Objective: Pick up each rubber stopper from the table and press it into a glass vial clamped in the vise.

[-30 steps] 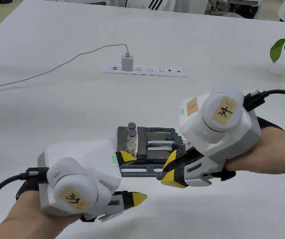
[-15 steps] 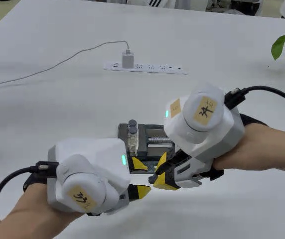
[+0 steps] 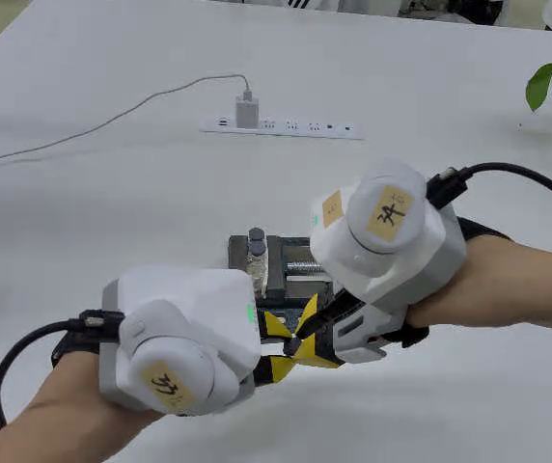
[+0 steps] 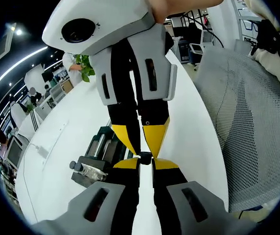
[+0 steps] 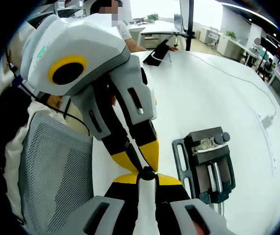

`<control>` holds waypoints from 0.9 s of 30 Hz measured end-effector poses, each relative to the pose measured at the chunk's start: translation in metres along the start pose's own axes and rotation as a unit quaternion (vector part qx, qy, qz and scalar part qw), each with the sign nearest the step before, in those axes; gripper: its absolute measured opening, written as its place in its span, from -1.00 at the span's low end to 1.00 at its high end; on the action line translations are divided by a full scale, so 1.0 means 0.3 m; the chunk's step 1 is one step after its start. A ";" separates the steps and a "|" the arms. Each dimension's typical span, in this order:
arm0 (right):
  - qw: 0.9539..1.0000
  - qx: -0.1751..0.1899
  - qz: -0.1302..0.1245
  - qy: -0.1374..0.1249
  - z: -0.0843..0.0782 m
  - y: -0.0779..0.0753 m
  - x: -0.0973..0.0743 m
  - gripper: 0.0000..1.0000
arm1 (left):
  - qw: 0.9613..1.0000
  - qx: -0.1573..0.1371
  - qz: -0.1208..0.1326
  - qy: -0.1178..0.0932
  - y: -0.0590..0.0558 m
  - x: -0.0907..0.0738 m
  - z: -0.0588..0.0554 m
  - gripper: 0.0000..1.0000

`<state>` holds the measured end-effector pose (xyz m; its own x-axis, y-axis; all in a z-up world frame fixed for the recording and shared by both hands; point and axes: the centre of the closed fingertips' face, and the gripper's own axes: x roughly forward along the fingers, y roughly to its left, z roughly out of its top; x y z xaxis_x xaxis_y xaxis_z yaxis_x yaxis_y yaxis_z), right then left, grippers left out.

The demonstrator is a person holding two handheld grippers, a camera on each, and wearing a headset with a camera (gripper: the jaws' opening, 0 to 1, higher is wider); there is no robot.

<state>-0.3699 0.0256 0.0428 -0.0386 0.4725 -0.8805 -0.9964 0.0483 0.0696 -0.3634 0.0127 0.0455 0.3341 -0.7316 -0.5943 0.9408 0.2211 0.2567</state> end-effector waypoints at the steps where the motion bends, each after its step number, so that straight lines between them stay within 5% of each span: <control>1: 1.000 -0.002 0.000 0.001 -0.001 0.002 -0.001 -0.85 | 1.000 0.001 -0.001 0.000 -0.001 0.001 0.001 -0.88; 12: 1.000 -0.002 0.008 0.006 -0.008 0.011 -0.003 -0.86 | 1.000 0.024 -0.006 0.012 -0.010 0.009 -0.006 -0.87; 27: 1.000 0.000 0.008 0.005 -0.007 0.012 0.004 -0.85 | 1.000 0.014 -0.011 0.011 -0.020 0.009 -0.009 -0.90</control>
<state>-0.3736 0.0246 0.0411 -0.0555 0.4648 -0.8837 -0.9957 0.0402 0.0836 -0.3679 0.0112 0.0401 0.3148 -0.7219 -0.6163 0.9462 0.1872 0.2641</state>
